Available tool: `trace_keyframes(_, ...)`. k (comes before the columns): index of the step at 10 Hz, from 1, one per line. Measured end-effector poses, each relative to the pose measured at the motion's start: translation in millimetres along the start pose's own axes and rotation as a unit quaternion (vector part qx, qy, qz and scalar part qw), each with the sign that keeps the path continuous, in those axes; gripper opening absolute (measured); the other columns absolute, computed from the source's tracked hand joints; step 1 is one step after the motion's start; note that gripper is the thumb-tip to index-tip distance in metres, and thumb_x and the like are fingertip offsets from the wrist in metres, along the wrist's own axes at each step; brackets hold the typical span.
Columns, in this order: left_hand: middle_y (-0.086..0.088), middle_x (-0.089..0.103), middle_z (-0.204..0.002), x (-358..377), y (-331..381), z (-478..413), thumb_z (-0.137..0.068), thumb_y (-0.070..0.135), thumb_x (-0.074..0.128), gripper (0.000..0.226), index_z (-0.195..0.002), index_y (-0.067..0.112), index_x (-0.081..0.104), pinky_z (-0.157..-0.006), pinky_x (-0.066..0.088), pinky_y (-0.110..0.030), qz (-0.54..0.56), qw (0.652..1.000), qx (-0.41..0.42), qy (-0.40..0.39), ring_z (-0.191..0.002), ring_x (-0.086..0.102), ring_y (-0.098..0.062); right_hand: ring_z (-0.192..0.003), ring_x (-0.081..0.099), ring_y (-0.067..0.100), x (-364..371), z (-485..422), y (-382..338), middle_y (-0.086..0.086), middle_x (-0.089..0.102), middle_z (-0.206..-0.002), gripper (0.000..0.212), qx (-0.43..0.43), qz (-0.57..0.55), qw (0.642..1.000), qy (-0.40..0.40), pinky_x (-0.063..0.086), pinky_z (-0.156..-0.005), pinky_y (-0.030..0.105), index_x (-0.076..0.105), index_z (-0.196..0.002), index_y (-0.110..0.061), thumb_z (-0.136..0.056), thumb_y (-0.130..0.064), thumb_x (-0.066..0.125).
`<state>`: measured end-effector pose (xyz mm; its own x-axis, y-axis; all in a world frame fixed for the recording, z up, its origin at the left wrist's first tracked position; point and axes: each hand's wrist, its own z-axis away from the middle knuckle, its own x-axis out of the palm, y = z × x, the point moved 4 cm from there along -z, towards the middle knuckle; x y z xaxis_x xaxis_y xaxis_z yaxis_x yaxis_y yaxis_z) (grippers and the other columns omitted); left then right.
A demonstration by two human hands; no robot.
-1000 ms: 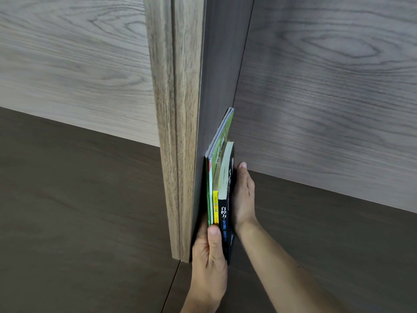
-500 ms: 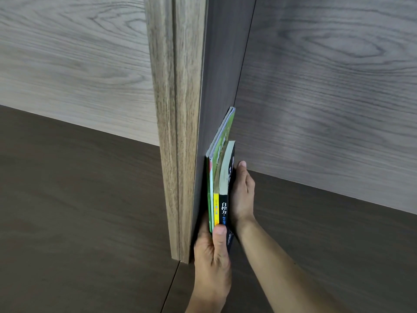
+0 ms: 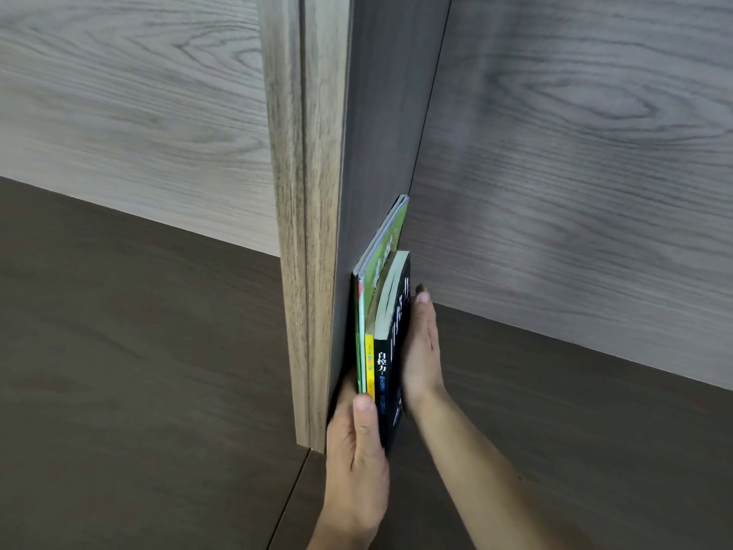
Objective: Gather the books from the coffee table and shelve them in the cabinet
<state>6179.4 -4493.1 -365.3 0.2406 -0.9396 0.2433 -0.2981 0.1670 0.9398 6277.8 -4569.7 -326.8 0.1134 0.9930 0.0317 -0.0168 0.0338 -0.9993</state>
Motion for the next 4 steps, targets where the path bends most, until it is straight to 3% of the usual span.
trace_keyframes(1,0.032,0.053,-0.141,-7.2,13.6,14.4,-0.087,0.076,0.030,0.070,-0.142,0.034,0.045,-0.107,0.033,-0.007,-0.040,0.999,-0.005,0.030,-0.139,0.042,0.004,-0.135,0.018,-0.008,-6.3,19.0,-13.8,-0.014,0.020,-0.166,0.062,0.016,0.005,1.000,-0.026,0.014,-0.110,0.017,0.017,-0.161,-0.027,-0.104,-0.051,0.022)
trace_keyframes(2,0.038,0.054,-0.137,-9.2,25.5,29.4,-0.082,0.081,0.033,0.071,-0.138,0.039,0.045,-0.108,0.034,-0.007,-0.052,0.997,-0.010,0.061,-0.137,0.044,0.007,-0.136,0.020,-0.007,-14.7,33.4,-25.3,-0.013,0.022,-0.166,0.061,0.031,-0.013,0.998,-0.047,0.014,-0.111,0.019,0.019,-0.160,-0.029,-0.104,-0.052,0.023)
trace_keyframes(3,0.015,0.057,-0.145,-7.1,50.0,47.5,-0.088,0.065,0.040,0.069,-0.143,0.025,0.050,-0.120,0.034,-0.038,-0.045,0.993,-0.019,0.105,-0.137,0.049,-0.003,-0.146,0.031,0.003,-35.3,59.8,-47.4,-0.015,0.038,-0.159,0.058,0.028,-0.047,0.996,-0.077,0.021,-0.119,0.024,0.035,-0.156,-0.030,-0.104,-0.053,0.025)
trace_keyframes(4,0.007,0.057,-0.146,-0.7,67.9,58.1,-0.092,0.054,0.039,0.065,-0.145,0.017,0.050,-0.119,0.034,-0.042,-0.043,0.992,-0.017,0.117,-0.136,0.051,-0.004,-0.141,0.043,0.002,-49.1,76.2,-58.5,-0.031,0.053,-0.131,0.051,0.003,-0.061,0.993,-0.104,0.029,-0.102,0.017,0.045,-0.148,-0.036,-0.104,-0.053,0.025)
